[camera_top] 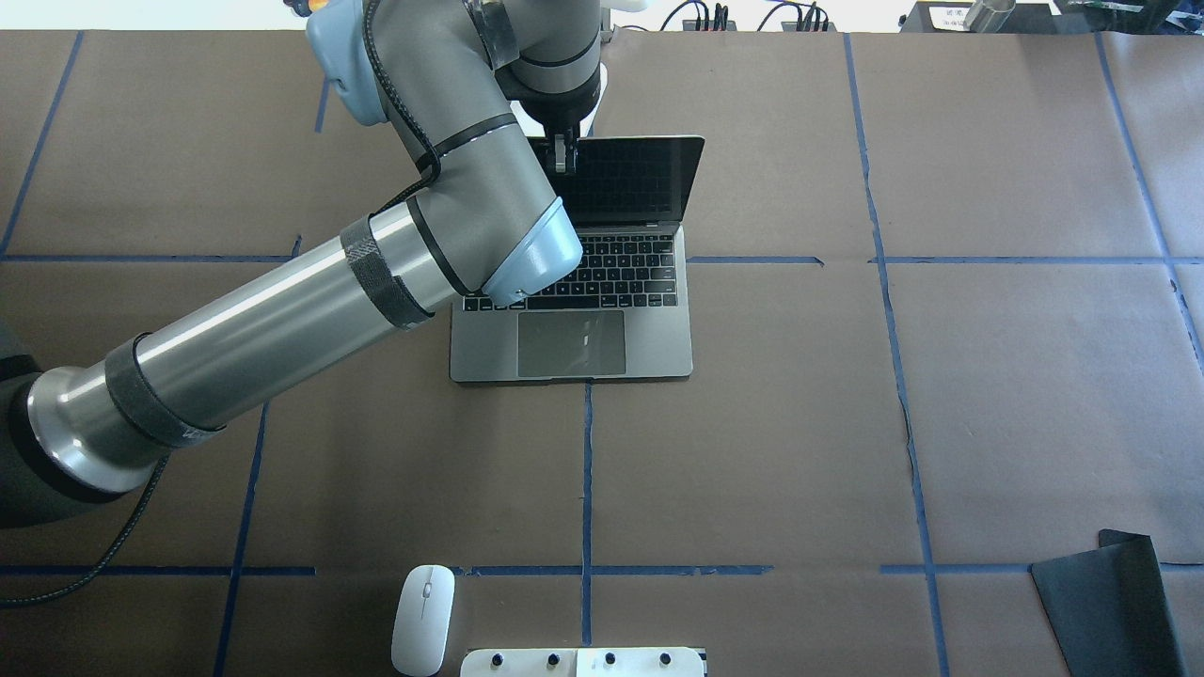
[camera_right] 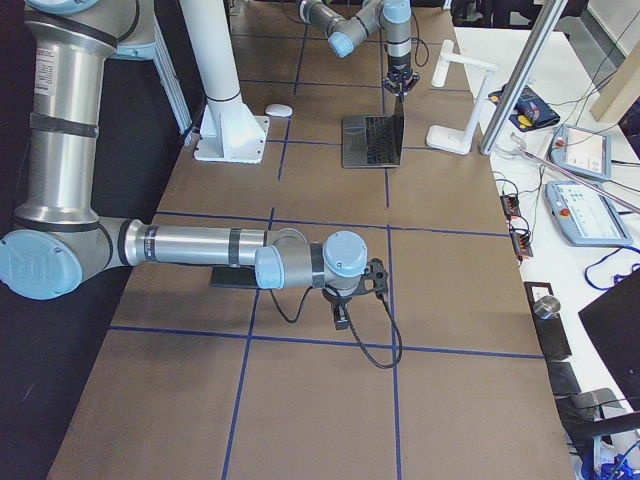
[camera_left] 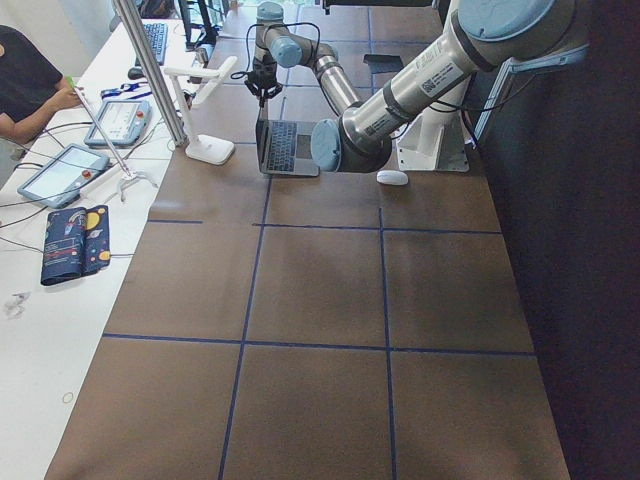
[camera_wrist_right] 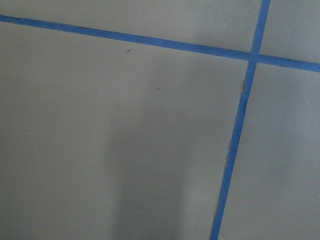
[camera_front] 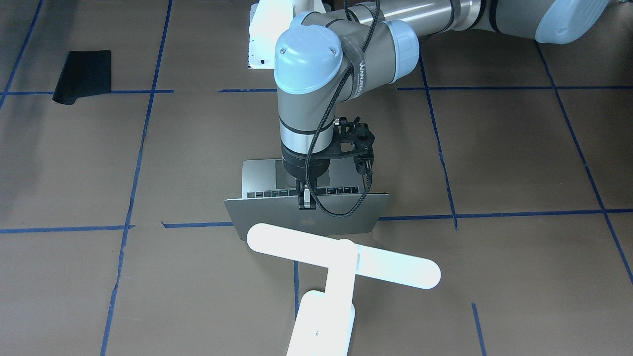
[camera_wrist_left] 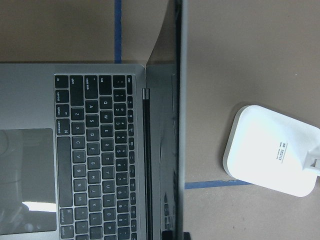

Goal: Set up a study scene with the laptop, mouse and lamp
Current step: 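Lower the laptop onto the table and open the left gripper, then draw the left gripper back while the right arm reaches toward the mouse pad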

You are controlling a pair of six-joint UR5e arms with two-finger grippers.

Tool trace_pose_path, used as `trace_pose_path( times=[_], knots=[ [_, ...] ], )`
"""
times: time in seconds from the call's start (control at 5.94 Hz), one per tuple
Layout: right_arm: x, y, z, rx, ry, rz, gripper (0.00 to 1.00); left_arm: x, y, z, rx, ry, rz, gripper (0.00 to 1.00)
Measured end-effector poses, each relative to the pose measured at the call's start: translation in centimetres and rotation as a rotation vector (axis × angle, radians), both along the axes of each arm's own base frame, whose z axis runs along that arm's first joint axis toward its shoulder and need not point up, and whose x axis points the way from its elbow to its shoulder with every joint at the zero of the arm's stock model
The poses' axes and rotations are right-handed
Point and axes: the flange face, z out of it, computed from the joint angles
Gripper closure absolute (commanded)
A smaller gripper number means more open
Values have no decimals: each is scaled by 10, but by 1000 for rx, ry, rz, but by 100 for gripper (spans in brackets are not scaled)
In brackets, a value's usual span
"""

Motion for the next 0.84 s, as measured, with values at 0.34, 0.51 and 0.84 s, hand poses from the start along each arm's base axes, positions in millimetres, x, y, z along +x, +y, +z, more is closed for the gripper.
trace_pose_path(
  times=[0.34, 0.51, 0.84],
  knots=[
    [-1, 0, -1, 0, -5, 0, 0, -2, 2, -7, 75, 27, 41, 28],
    [-2, 0, -5, -11, -30, 5, 0, -11, 9, -12, 124, 39, 68, 26],
    [-32, -2, -48, -74, -89, 48, 1, -54, 51, 5, 240, 76, 116, 22]
  ],
)
